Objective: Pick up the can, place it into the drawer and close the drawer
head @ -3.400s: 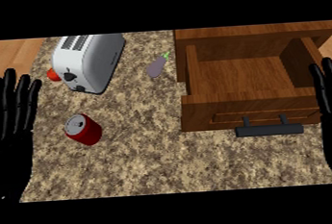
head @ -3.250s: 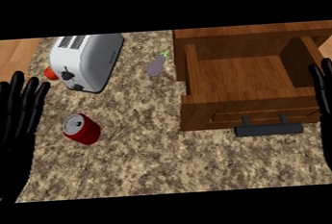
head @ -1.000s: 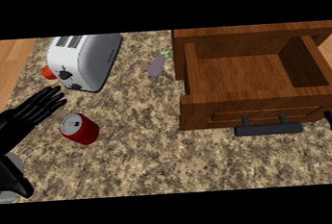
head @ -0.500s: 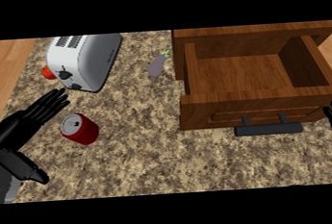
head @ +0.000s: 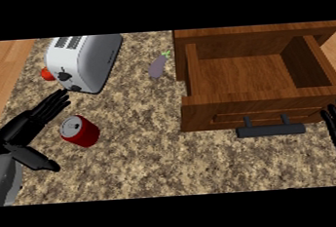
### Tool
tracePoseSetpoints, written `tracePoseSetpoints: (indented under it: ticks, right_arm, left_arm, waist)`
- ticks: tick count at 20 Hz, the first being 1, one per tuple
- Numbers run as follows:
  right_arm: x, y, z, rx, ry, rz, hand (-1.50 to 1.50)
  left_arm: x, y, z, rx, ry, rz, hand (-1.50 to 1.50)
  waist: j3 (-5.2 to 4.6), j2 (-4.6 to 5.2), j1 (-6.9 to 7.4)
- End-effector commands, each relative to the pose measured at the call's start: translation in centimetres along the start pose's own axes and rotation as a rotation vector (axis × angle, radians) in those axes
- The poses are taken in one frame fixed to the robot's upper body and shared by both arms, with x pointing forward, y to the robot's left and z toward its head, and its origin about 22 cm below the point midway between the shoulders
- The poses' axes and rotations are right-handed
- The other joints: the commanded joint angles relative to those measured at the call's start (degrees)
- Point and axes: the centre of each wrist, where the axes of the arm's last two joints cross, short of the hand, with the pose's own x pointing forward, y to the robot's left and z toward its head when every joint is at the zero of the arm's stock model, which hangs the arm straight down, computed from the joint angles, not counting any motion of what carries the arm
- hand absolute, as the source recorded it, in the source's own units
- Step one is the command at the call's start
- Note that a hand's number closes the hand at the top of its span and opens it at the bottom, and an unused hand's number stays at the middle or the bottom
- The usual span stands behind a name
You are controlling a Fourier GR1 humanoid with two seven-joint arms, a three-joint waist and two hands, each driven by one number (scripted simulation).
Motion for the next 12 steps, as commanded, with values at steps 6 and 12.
tracePoseSetpoints:
  ticks: [6,12]
  right_arm:
    - [1.1,0.4,-0.6,-0.022,-0.012,0.001,-1.50]
    - [0.7,1.1,-0.7,-0.011,-0.015,-0.006,-1.50]
  left_arm:
    - [-2.7,-0.2,0.3,-0.071,-0.046,0.043,-1.50]
    - [-4.1,0.8,1.2,-0.032,-0.021,0.043,-1.50]
  waist:
    - [-0.03,0.03,-0.10]
    - [-0.09,0.24,-0.57]
